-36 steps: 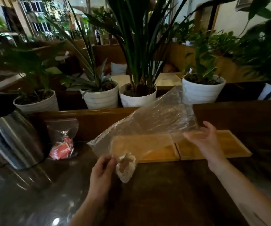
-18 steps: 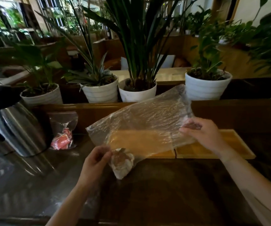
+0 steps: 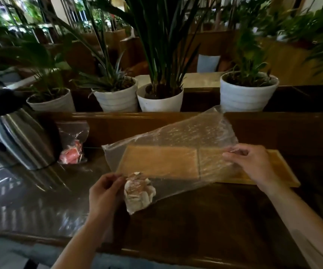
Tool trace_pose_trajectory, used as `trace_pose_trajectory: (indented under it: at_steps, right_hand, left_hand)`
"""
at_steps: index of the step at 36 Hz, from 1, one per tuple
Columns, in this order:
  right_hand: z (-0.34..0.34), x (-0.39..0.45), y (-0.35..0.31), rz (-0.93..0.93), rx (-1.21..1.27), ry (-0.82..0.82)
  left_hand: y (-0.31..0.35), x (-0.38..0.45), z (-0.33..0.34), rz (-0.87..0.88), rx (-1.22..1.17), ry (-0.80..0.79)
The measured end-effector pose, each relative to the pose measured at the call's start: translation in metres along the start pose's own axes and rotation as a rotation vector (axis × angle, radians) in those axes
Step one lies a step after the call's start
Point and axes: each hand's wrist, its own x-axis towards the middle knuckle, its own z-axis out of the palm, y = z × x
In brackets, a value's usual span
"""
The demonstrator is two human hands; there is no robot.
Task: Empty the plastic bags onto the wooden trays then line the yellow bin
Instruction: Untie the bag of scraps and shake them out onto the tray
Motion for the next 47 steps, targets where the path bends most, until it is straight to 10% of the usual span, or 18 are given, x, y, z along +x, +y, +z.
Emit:
trace_pose_trajectory:
  at_steps: [8, 17, 40, 47]
  right_hand:
    - [0.003, -0.003, 0.016, 0.045, 0.111, 0.036]
    - [0.022, -0.009, 0.021, -0.146, -0.417, 0.277]
    - [0.094, -0.011, -0.007, 0.300, 0.274, 0.299]
    - [0.107, -0.021, -0.011, 0.415, 0.236, 0.065]
  left_hand:
    - [0.015, 0.000, 0.003, 0.000, 0.028, -0.068]
    - [0.010, 0.020, -0.006, 0.011, 0.104, -0.111]
    - [0.020, 0.076, -0.051, -0.050, 0.001, -0.280]
    - [0.020, 0.082, -0.061, -0.045, -0.051, -0.298]
